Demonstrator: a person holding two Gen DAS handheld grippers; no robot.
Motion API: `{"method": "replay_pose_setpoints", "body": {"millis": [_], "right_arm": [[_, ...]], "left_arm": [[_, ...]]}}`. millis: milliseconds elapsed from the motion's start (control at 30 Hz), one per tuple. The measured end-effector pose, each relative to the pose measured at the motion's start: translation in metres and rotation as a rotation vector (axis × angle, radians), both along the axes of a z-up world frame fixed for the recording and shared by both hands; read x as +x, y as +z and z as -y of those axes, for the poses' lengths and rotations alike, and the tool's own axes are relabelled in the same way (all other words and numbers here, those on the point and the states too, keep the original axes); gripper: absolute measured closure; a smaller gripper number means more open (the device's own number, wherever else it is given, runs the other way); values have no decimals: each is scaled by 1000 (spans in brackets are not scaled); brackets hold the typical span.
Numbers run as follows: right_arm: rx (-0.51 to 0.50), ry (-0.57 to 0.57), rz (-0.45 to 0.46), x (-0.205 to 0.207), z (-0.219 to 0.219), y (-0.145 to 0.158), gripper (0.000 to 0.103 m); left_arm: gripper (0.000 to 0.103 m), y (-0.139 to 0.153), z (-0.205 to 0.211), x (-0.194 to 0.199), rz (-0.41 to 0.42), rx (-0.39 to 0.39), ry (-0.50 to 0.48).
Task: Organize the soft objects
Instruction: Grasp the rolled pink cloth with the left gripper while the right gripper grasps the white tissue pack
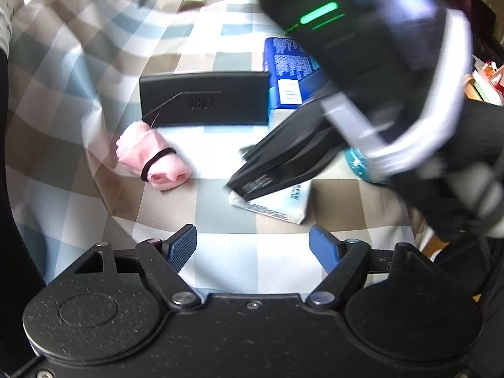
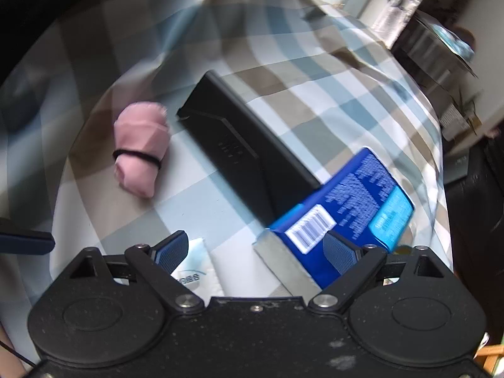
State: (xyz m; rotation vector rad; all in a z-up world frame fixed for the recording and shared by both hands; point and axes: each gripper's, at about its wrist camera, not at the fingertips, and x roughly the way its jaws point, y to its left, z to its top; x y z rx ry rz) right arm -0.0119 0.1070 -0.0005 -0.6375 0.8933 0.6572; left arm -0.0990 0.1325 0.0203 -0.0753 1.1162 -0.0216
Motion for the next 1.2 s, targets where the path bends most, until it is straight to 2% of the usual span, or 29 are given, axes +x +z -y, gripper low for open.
{"method": "replay_pose_setpoints", "body": {"millis": [100,300,400,467,533,667,833,933,1200], "right_arm": [[60,-73,-11,7,16,11,10],[111,-159,-12,10,37,21,12],[146,-261,-23,19,51,27,14],[174,-317,-57,28,63,31,14],[207,-374,-77,35,76,35,14],[246,-415,-127,37,89,37,14],[218,-405,-130,27,90,34,14],[217,-399,-158,24,89,32,14],[205,-367,-162,14,82,32,14]], "left_arm": [[28,-5,-10,14,-43,-8,20],[28,-13,-50,58,-154,-143,74],[28,-19,-59,79,-211,-178,65],[28,-19,-63,87,-211,-158,81],[28,-17,-68,96,-206,-172,84],[28,-16,-84,112,-192,-144,159],[28,-29,-109,126,-213,-159,263],[28,-42,-114,130,-231,-135,318],[27,-60,-108,139,-245,-49,355]]}}
